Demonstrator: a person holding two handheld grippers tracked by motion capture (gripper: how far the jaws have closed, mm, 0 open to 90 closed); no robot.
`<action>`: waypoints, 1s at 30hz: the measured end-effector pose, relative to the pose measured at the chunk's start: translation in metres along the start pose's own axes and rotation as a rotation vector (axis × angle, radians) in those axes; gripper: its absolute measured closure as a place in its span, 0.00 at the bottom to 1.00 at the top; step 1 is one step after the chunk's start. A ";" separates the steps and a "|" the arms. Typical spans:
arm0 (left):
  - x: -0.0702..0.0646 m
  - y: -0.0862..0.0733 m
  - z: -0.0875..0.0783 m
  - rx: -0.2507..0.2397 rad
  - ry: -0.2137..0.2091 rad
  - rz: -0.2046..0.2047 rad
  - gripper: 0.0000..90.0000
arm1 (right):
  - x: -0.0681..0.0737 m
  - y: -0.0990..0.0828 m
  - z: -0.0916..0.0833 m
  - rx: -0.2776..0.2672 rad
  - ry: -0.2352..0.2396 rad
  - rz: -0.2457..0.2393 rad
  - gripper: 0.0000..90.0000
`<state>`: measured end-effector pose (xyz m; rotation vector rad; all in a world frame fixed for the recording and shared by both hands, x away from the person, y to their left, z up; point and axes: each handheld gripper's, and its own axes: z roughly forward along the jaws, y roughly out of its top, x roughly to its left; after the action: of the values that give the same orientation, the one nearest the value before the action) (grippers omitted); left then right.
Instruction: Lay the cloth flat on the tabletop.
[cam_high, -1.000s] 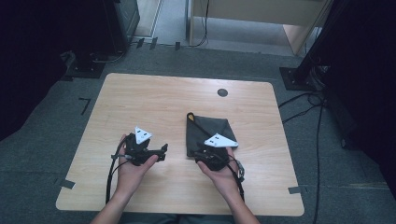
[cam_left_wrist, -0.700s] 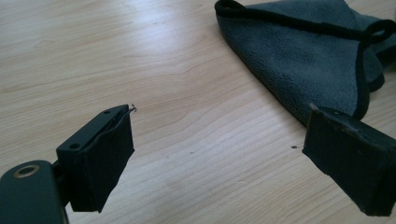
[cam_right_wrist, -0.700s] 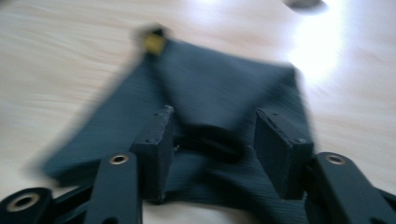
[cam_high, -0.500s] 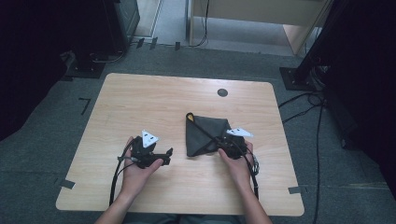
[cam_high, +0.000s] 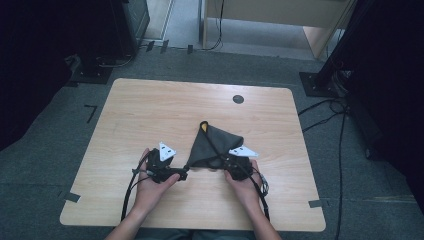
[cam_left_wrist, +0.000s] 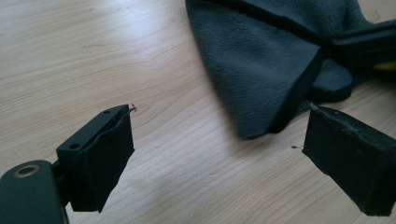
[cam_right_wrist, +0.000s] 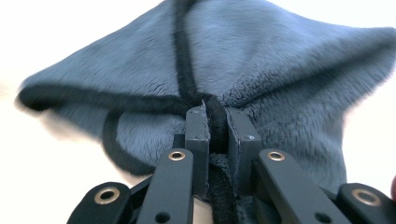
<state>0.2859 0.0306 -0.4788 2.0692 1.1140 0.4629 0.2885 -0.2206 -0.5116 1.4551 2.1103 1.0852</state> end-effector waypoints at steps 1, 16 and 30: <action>-0.001 0.000 0.001 0.002 -0.006 0.002 0.09 | 0.006 -0.001 0.000 0.005 0.017 -0.012 0.90; 0.011 -0.019 0.029 0.075 -0.050 -0.007 0.16 | 0.035 0.000 -0.019 -0.017 0.209 -0.048 0.63; 0.046 -0.026 0.005 0.014 -0.131 -0.104 0.92 | 0.027 -0.005 -0.009 0.059 0.021 -0.123 0.88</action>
<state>0.2998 0.0756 -0.5025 2.0114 1.1431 0.2652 0.2682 -0.2010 -0.5064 1.3258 2.2317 1.0043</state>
